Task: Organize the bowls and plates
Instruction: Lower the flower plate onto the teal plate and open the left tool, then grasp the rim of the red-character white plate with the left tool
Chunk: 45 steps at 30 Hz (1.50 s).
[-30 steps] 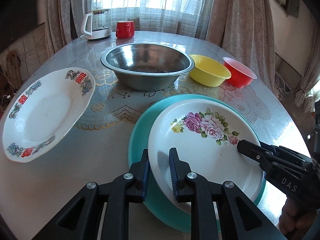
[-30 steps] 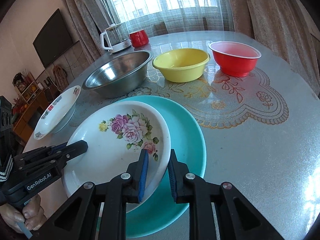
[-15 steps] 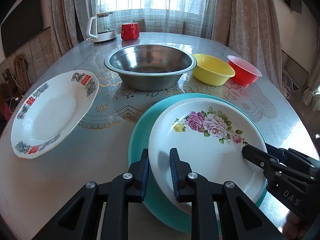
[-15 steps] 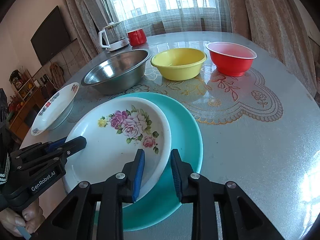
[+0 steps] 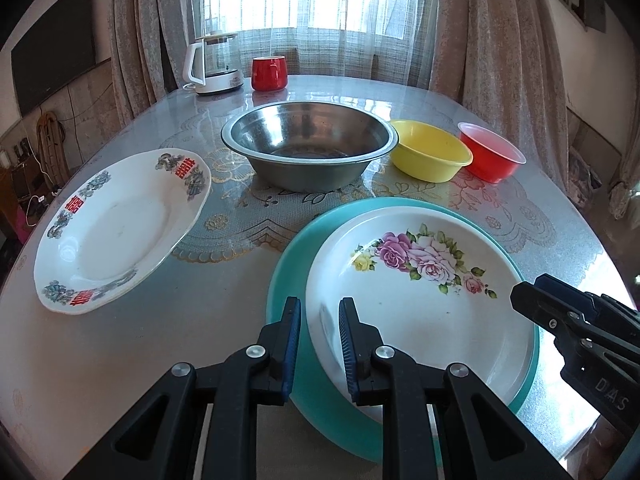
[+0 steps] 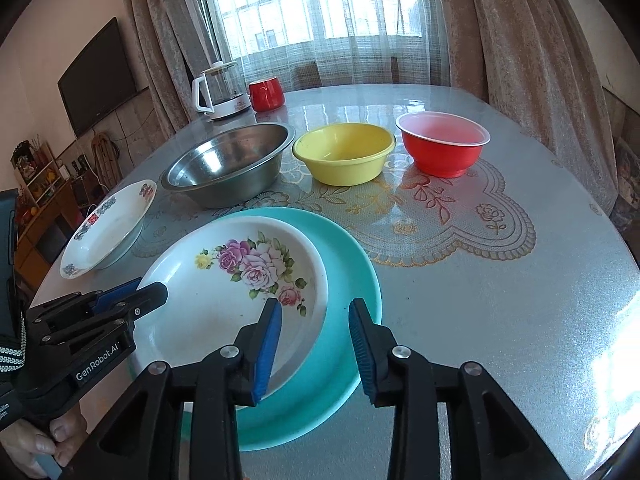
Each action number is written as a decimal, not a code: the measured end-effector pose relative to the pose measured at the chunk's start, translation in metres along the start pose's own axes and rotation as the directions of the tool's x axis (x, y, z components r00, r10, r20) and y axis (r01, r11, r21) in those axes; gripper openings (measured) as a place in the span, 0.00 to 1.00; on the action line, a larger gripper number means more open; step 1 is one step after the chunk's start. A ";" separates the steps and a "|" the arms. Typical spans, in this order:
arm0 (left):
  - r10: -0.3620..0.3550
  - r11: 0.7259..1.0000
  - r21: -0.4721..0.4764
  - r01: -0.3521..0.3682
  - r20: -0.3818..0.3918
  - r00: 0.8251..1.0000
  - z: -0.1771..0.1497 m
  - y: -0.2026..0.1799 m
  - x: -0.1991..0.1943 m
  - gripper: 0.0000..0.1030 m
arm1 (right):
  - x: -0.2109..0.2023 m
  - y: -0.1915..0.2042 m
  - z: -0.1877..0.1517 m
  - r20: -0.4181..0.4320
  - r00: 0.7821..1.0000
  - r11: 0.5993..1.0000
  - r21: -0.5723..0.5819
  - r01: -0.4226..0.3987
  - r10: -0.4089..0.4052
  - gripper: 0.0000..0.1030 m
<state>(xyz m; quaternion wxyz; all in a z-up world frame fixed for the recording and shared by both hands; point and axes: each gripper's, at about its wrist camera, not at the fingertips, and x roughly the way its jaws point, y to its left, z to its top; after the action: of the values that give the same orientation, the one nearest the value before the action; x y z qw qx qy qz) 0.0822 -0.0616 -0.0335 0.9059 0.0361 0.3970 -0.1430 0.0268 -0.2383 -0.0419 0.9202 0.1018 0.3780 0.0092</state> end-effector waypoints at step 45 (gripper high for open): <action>0.192 0.911 -0.393 -0.126 0.135 0.972 -0.012 0.204 -0.068 0.33 | 0.052 0.141 0.057 -0.169 0.918 0.911 -0.155 -0.383 0.357 0.39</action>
<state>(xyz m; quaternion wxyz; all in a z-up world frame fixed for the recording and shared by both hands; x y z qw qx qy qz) 0.0890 0.1513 -0.0019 0.9347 -0.1211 0.3339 0.0088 0.1117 -0.1054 -0.0110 0.8789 0.0848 0.4116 0.2257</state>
